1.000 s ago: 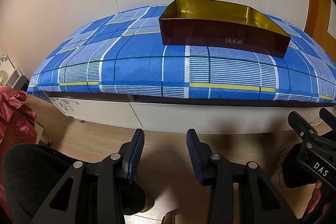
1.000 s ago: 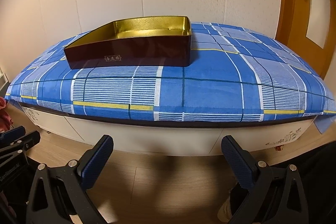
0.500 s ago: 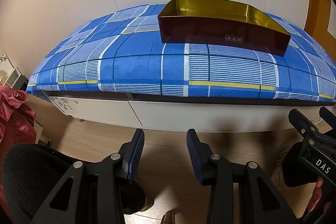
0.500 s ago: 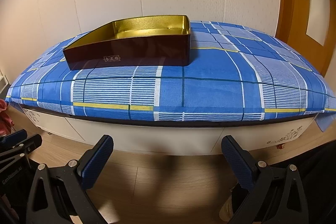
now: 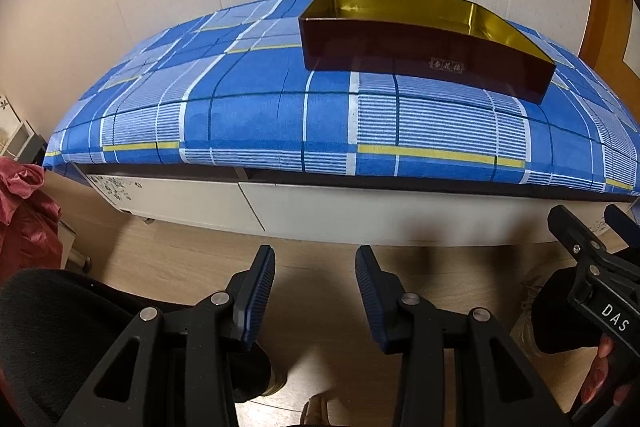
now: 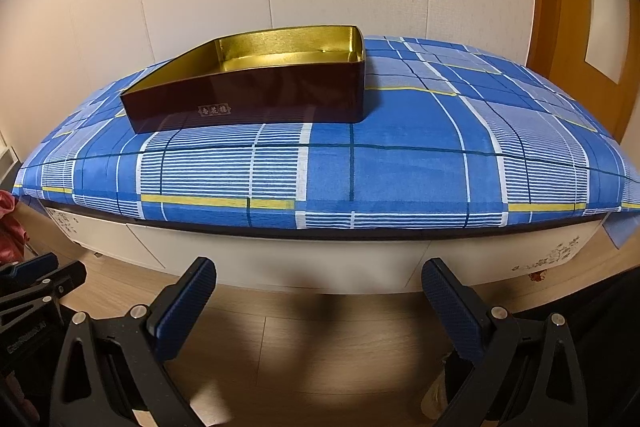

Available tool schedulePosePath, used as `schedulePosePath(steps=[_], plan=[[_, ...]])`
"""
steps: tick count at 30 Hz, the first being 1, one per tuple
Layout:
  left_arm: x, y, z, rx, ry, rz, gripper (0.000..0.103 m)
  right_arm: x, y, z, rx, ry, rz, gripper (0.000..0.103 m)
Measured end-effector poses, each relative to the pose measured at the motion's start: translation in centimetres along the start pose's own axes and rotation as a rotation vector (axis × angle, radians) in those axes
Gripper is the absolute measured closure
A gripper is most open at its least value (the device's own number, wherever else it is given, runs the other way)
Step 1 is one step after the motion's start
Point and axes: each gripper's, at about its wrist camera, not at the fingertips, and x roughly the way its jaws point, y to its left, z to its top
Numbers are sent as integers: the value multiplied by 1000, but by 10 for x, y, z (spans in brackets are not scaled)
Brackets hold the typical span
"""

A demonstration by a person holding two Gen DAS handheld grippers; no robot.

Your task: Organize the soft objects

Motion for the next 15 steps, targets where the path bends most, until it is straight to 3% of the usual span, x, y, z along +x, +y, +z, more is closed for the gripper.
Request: schedulePosePath(steps=[15], plan=[[6, 6, 1, -21, 29, 18, 61, 8, 0, -2, 15, 33, 10, 0]])
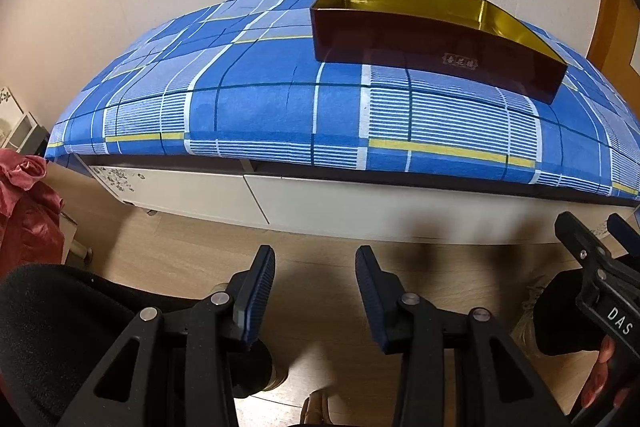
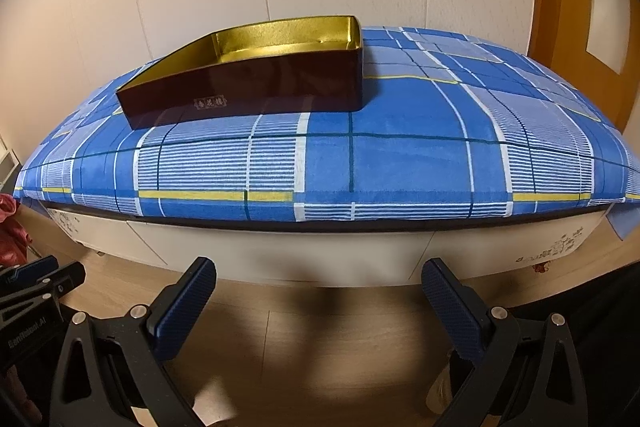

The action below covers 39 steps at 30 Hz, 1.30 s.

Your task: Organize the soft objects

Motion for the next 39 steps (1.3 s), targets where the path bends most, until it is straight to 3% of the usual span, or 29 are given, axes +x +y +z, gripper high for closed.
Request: schedulePosePath(steps=[5, 10, 14, 18, 22, 26, 29, 32, 36, 39], plan=[[5, 12, 1, -35, 24, -8, 61, 14, 5, -5, -53, 62, 16, 0], [16, 20, -2, -48, 82, -71, 61, 49, 24, -14, -228, 194, 42, 0], [20, 19, -4, -36, 99, -74, 61, 85, 47, -30, -440, 315, 16, 0], [23, 26, -4, -84, 124, -169, 61, 123, 67, -59, -698, 436, 0, 0], [28, 30, -4, -123, 154, -232, 61, 147, 78, -77, -908, 403, -72, 0], [26, 26, -6, -97, 105, -247, 61, 167, 80, -71, -975, 378, -122, 0], [28, 21, -8, -71, 116, -255, 61, 184, 76, -65, -1031, 349, -184, 0], [36, 19, -10, -69, 139, -298, 61, 196, 69, -55, -1058, 358, -200, 0], [44, 18, -13, -88, 152, -373, 61, 205, 73, -54, -1166, 352, -188, 0], [47, 18, -14, -94, 169, -387, 61, 216, 74, -64, -1284, 383, -220, 0]])
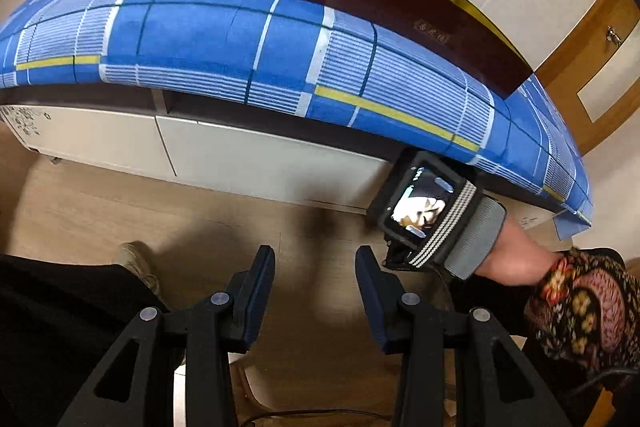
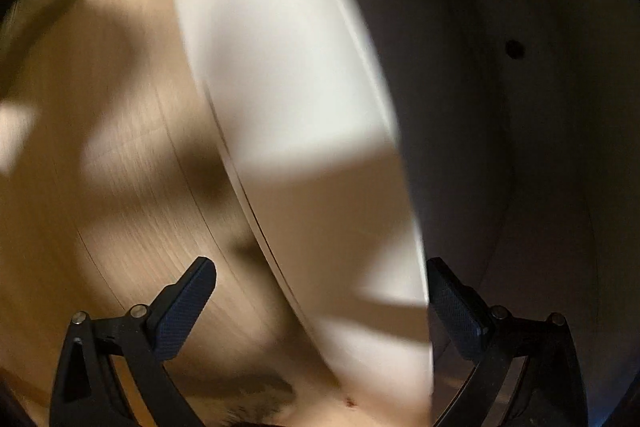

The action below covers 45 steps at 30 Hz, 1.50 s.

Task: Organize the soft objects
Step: 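Pull the white drawer under the bed open with the right tool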

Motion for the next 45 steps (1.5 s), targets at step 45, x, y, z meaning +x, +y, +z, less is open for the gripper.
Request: schedulePosePath(steps=[45], plan=[[112, 15, 34, 43, 188, 265, 49, -57, -70, -65, 973, 93, 690, 0]])
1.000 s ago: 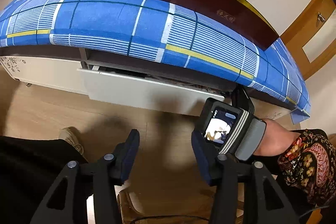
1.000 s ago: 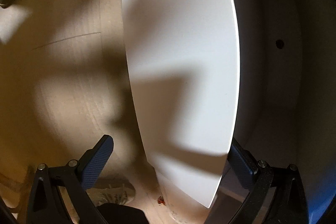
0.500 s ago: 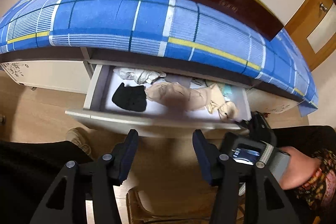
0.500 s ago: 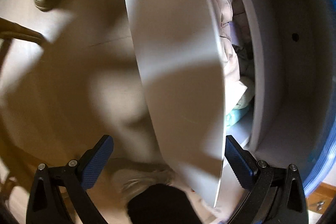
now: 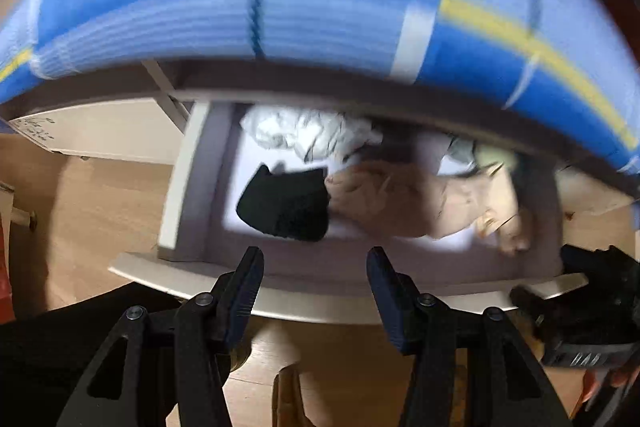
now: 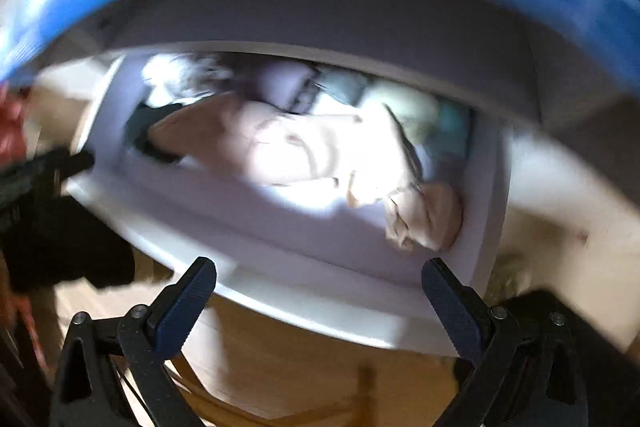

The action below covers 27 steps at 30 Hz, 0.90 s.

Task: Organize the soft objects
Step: 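Pull the white drawer under the bed open with the right tool, then lower the right gripper into the drawer and grasp the beige rolled garment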

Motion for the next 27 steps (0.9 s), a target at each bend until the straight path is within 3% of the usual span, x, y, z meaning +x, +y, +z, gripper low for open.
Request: schedulePosePath(steps=[8, 17, 27], plan=[[38, -5, -6, 54, 71, 62, 49, 33, -26, 1, 207, 68, 55, 0], [42, -7, -19, 97, 124, 74, 48, 51, -19, -7, 189, 112, 56, 0], [38, -3, -49, 112, 295, 58, 48, 68, -15, -11, 204, 245, 58, 0]])
